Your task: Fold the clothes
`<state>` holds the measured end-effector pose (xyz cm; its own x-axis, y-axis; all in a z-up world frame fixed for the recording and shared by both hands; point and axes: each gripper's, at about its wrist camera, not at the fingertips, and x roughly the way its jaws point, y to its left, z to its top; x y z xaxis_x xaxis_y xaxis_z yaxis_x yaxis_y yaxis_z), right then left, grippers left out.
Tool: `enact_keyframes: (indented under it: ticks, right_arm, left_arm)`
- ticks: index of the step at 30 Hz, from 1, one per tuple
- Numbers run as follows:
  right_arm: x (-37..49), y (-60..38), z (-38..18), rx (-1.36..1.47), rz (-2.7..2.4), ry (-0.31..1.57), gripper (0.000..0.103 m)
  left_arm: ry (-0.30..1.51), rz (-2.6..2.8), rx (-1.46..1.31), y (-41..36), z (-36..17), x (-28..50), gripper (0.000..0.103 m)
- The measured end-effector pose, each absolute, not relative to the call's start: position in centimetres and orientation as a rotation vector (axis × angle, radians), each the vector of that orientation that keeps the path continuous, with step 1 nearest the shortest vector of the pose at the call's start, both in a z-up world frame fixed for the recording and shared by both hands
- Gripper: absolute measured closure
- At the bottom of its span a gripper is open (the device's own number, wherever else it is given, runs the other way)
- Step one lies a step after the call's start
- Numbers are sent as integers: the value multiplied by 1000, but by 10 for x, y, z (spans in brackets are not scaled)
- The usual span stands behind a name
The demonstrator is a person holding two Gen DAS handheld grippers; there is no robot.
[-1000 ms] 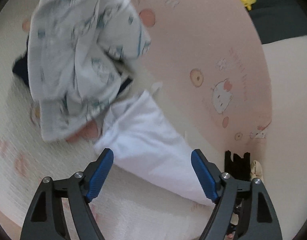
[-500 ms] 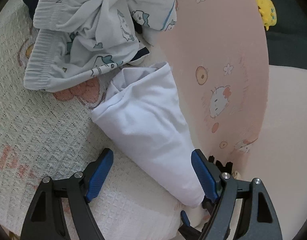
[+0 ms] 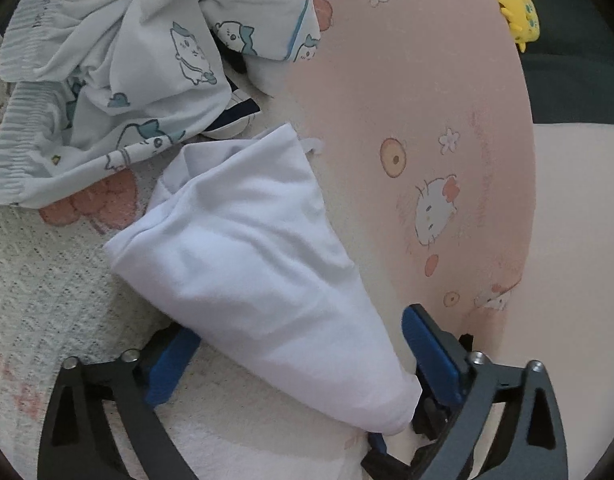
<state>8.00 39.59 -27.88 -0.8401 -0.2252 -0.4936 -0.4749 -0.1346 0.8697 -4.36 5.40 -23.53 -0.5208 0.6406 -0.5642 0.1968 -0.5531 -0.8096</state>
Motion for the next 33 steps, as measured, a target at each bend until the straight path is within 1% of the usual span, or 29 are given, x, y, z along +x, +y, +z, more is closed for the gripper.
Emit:
enact_keyframes:
  ticks: [5, 7, 8, 10, 12, 16, 19, 20, 21, 22, 23, 24, 25, 27, 28, 29, 30, 33]
  right_arm:
    - [83, 406, -289, -728, 1974, 2090, 24]
    - [83, 409, -291, -724, 1952, 2132, 21]
    - [82, 408, -289, -732, 1961, 2134, 17]
    - [75, 407, -285, -769, 2001, 2116, 11]
    - [67, 403, -280, -815, 2054, 2075, 1]
    - [50, 393, -270, -941, 2094, 1921, 0]
    - [45, 392, -268, -970, 2068, 1891, 1]
    - [45, 393, -268, -982, 2054, 1882, 4]
    - [44, 392, -266, -1002, 2044, 1857, 16]
    - [43, 391, -264, -1020, 2048, 1817, 24]
    - [43, 389, -262, -1038, 2052, 1776, 43]
    - [42, 388, -260, -1055, 2056, 1735, 50]
    - [41, 387, -258, -1072, 2058, 1695, 50]
    - [40, 384, -254, -1104, 2063, 1613, 56]
    - [39, 382, -252, -1119, 2064, 1572, 58]
    - [38, 381, -250, -1134, 2065, 1531, 61]
    - [38, 380, -247, -1149, 2065, 1491, 65]
    - [35, 371, -237, -1170, 2107, 1343, 72]
  left_arm:
    - [-1298, 2165, -1321, 54, -236, -42, 0]
    - [-1280, 2178, -1314, 54, -236, -40, 0]
    - [-1269, 2185, -1312, 54, -235, -39, 0]
    - [-1248, 2199, -1308, 55, -235, -37, 0]
    - [-1227, 2212, -1304, 55, -234, -36, 0]
    - [-1212, 2220, -1324, 56, -234, -37, 0]
    - [-1157, 2266, -1353, 60, -230, -36, 3]
    - [-1113, 2304, -1377, 64, -228, -36, 10]
    - [-1042, 2357, -1409, 69, -225, -36, 23]
    - [-960, 2411, -1443, 74, -222, -36, 29]
    - [-884, 2450, -1465, 80, -219, -37, 36]
    - [-789, 2492, -1478, 87, -217, -37, 39]
    - [-706, 2527, -1480, 94, -214, -37, 40]
    - [-562, 2585, -1475, 106, -210, -36, 49]
    - [-518, 2606, -1468, 109, -208, -35, 51]
    - [-481, 2626, -1457, 113, -205, -34, 58]
    - [-429, 2651, -1441, 116, -201, -32, 67]
    - [-226, 2713, -1388, 130, -189, -28, 79]
